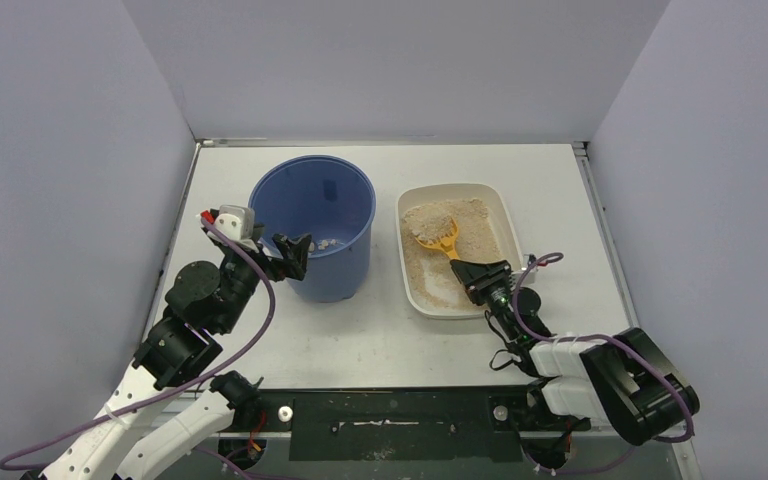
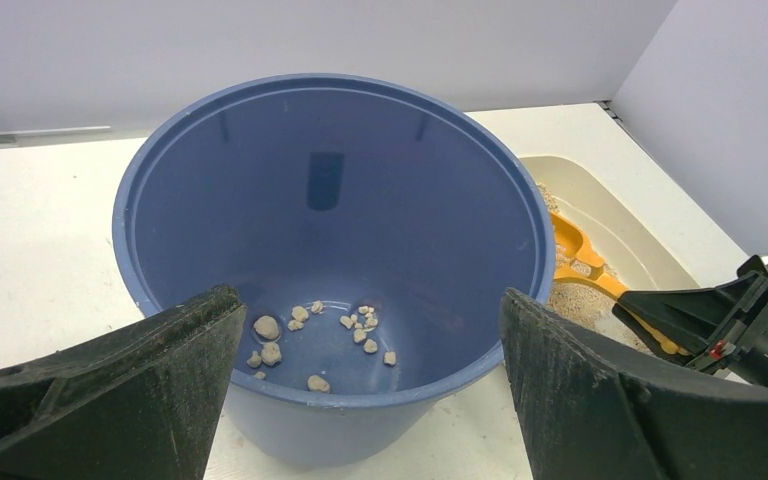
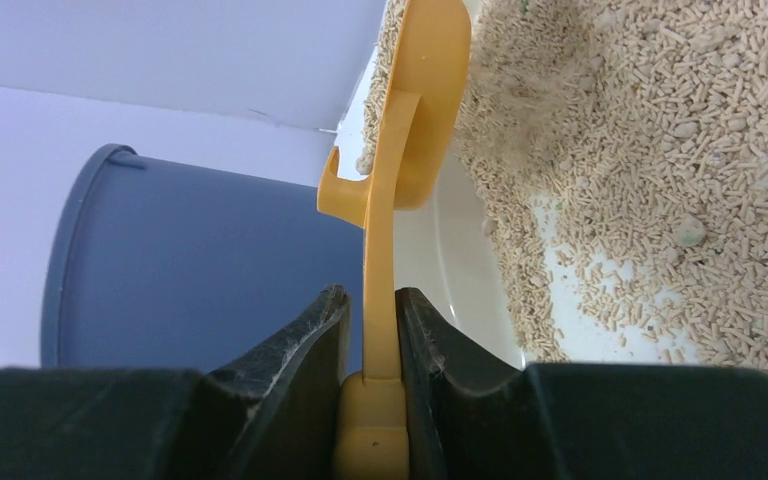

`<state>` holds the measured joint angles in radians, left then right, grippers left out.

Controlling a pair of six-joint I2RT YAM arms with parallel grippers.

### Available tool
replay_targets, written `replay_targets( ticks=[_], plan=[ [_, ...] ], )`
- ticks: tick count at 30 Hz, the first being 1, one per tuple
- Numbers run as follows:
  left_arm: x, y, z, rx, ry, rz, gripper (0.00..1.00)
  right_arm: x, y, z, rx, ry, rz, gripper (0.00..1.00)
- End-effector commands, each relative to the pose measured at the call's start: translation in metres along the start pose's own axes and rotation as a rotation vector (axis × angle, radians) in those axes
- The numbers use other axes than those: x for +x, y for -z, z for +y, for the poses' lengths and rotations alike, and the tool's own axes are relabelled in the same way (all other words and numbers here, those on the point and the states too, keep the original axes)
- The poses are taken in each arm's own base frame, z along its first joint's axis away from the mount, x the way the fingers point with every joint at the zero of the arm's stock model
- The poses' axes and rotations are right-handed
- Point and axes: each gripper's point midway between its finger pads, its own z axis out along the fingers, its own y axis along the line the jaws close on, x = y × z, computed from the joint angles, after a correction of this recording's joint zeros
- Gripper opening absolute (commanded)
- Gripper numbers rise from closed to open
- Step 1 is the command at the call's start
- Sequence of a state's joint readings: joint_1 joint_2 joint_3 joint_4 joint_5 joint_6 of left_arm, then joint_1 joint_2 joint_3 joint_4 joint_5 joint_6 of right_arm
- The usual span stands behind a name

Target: Clean the litter box

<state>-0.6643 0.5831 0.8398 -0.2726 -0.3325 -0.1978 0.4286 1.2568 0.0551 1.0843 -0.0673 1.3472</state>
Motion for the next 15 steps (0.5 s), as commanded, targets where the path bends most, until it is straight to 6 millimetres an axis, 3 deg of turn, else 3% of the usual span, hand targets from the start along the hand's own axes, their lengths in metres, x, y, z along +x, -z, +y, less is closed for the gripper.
replay_targets(
  ticks=[1,11,15],
  plan=[
    [-0.015,-0.001,-0.002,0.008,0.013,-0.051,0.97,-0.016,0.008,0.04,-0.153,0.002,-0.05,0.0],
    [-0.014,-0.001,0.0,-0.002,0.01,-0.053,0.97,-0.032,0.027,0.051,-0.191,-0.021,-0.097,0.0],
    [-0.015,-0.001,0.001,-0.005,0.01,-0.054,0.97,-0.038,0.037,0.043,-0.179,-0.063,-0.119,0.0]
  ],
)
